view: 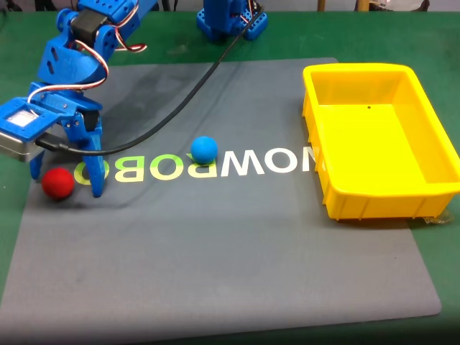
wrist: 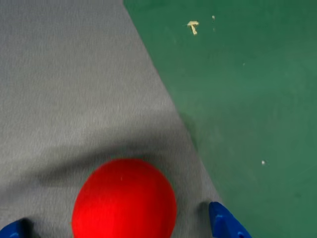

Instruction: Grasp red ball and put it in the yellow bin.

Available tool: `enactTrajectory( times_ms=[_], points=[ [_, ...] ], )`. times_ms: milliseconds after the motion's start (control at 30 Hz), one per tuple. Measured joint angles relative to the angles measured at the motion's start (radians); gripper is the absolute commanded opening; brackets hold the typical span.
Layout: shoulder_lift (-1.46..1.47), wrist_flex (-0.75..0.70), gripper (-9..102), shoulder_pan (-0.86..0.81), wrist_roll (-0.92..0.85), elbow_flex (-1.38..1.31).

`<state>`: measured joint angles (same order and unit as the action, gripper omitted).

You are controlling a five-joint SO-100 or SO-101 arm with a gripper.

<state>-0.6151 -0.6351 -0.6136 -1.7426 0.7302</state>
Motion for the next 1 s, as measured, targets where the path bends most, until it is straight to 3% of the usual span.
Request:
enactTrajectory(
  times_ms=[233, 567, 1000],
  points=[
    [0.061, 0.0, 35, 0.005, 0.0, -0.081],
    [0.077, -0.005, 0, 0.009, 0.0, -0.1],
    [0.083, -0.009, 0, 0.017, 0.014, -0.101]
  ],
)
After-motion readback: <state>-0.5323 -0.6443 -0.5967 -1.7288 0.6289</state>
